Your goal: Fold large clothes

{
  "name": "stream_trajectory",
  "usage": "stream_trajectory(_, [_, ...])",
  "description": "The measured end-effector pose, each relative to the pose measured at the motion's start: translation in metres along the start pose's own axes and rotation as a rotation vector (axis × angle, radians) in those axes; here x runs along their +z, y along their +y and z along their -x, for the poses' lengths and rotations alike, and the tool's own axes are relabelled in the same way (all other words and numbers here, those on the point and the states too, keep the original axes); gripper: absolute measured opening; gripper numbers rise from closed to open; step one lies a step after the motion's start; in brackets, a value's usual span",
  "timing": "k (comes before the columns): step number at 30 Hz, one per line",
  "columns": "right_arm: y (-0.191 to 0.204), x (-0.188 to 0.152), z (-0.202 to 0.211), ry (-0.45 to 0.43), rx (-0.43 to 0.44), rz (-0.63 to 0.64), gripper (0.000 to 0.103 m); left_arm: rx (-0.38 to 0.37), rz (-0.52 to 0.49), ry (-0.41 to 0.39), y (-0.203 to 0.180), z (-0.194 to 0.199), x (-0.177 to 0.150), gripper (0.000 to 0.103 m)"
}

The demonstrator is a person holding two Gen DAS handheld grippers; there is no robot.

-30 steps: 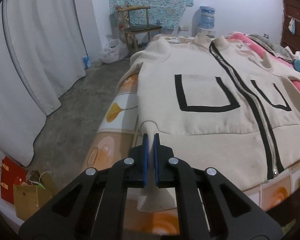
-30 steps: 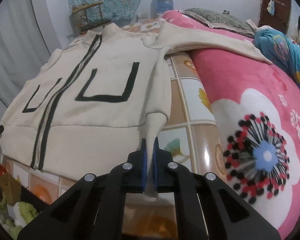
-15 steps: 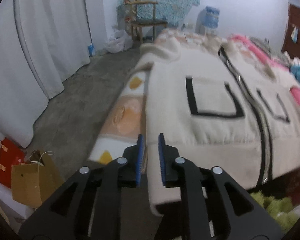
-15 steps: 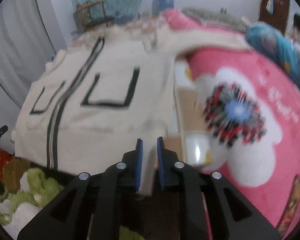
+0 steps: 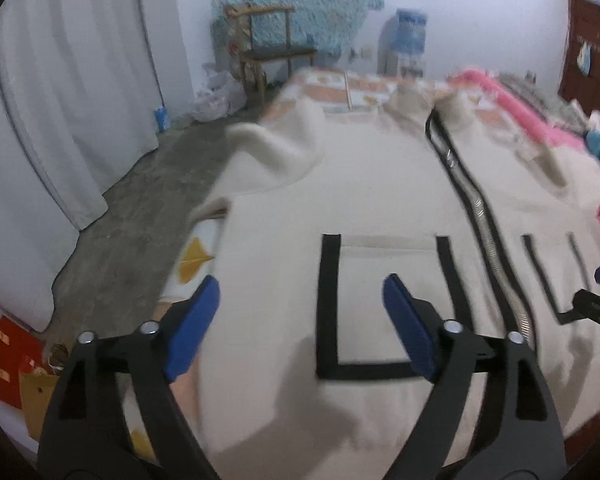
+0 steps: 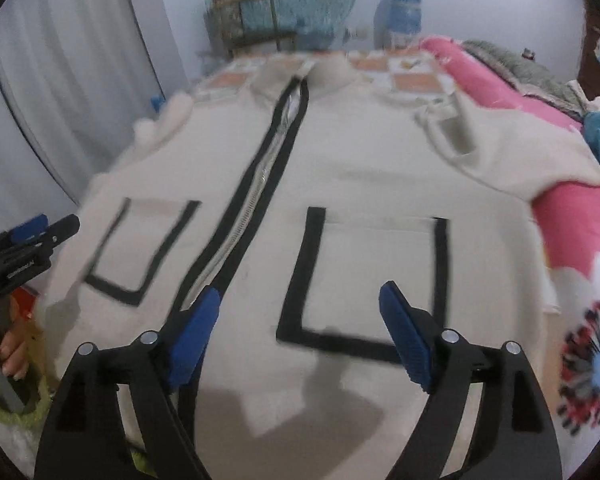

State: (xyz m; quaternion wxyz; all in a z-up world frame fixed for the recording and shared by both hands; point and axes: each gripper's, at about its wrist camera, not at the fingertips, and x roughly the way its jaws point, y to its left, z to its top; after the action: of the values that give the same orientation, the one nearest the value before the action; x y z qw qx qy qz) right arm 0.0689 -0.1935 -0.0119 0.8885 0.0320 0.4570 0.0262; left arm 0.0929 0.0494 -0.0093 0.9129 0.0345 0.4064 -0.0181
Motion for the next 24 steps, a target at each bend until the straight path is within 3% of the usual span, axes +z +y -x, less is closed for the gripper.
stream_trajectory(5, [0.002,0.016,-0.045,0.083,-0.040,-0.040,0.082,0.082,-0.060,0.103,-0.014,-0.054,0.003,0.086])
stream_trajectory(6, [0.002,0.017,-0.050,0.090,-0.040,-0.047,0.084,0.089,-0.057,0.102,-0.014,-0.057,0.004,0.091])
stream_trajectory(10, [0.001,0.015,-0.060,0.087,-0.073,-0.030,0.096,0.117,-0.061,0.049,-0.013,-0.058,0.002,0.095])
stream_trajectory(17, [0.000,0.009,-0.059,0.074,-0.088,0.006,0.097,0.112,-0.061,0.056,-0.012,-0.057,0.003,0.095])
stream_trajectory(24, [-0.002,0.015,-0.054,0.074,-0.054,0.031,0.096,0.062,-0.030,0.073,-0.005,-0.063,0.007,0.096])
